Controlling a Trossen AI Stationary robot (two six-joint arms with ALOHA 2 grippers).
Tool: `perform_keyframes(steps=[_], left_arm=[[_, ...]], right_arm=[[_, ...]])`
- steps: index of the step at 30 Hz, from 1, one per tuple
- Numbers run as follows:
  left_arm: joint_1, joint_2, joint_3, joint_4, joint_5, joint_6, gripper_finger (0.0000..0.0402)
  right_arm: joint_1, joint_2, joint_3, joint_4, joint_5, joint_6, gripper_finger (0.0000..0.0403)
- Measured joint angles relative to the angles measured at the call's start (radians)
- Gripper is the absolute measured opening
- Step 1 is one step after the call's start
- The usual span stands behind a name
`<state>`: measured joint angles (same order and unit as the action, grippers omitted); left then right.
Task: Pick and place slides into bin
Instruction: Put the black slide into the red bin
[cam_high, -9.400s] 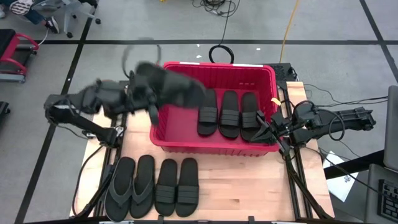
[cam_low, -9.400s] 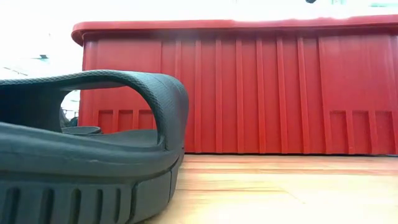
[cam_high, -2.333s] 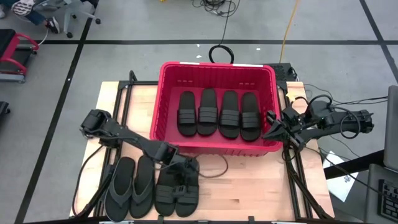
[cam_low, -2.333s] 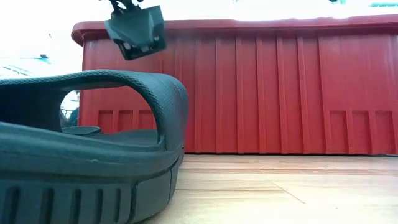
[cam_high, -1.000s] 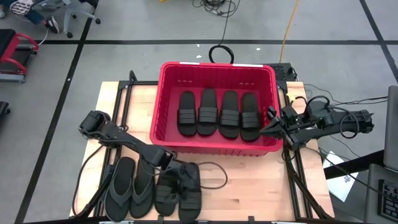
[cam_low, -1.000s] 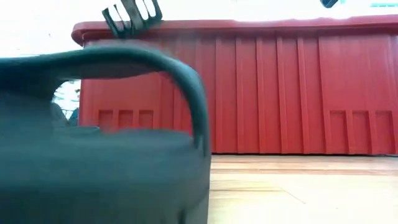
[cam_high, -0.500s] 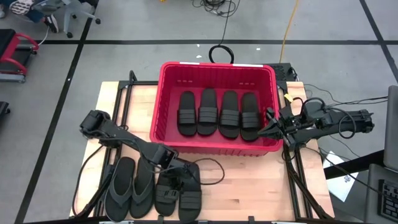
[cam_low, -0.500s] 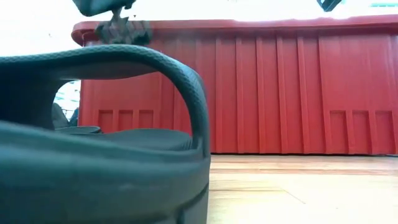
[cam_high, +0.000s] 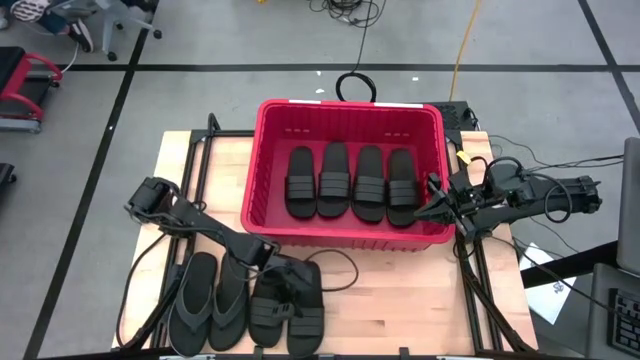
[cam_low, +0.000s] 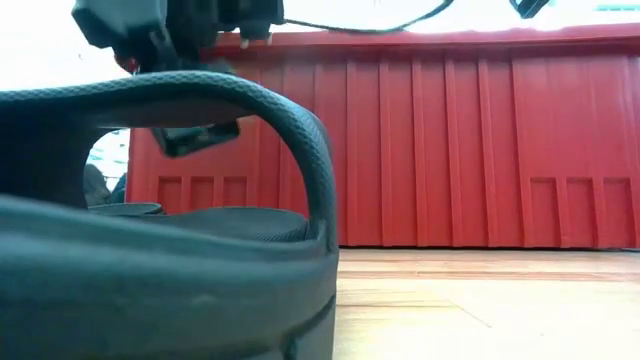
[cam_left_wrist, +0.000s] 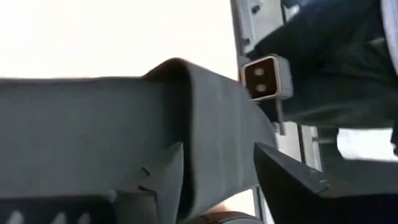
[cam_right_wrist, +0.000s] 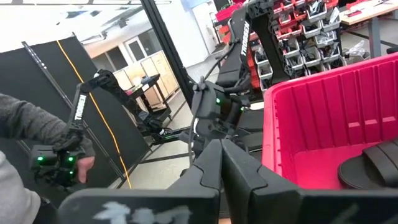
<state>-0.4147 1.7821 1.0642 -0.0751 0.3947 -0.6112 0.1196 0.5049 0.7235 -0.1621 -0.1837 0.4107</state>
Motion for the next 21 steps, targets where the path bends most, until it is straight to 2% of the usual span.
perform_keyframes(steps=[5, 12, 15, 18, 21], left_arm=[[-0.012, 0.000, -0.064, 0.061, -0.045, -0.061, 0.0220], [-0.046, 0.000, -0.130, 0.186, -0.051, -0.165, 0.0223], [-0.063, 0.000, -0.131, 0.207, -0.091, -0.175, 0.0222], [-0.079, 0.000, -0.125, 0.216, -0.110, -0.118, 0.0200], [-0.087, 0.000, -0.114, 0.211, -0.114, -0.086, 0.0133]], right_arm=[[0.000, 0.000, 0.000, 0.000, 0.000, 0.000, 0.0000], [0.000, 0.000, 0.000, 0.000, -0.001, -0.002, 0.0000], [0.000, 0.000, 0.000, 0.000, -0.001, -0.003, 0.0000], [0.000, 0.000, 0.000, 0.000, -0.001, -0.008, 0.0000], [0.000, 0.000, 0.000, 0.000, -0.001, -0.026, 0.0000]])
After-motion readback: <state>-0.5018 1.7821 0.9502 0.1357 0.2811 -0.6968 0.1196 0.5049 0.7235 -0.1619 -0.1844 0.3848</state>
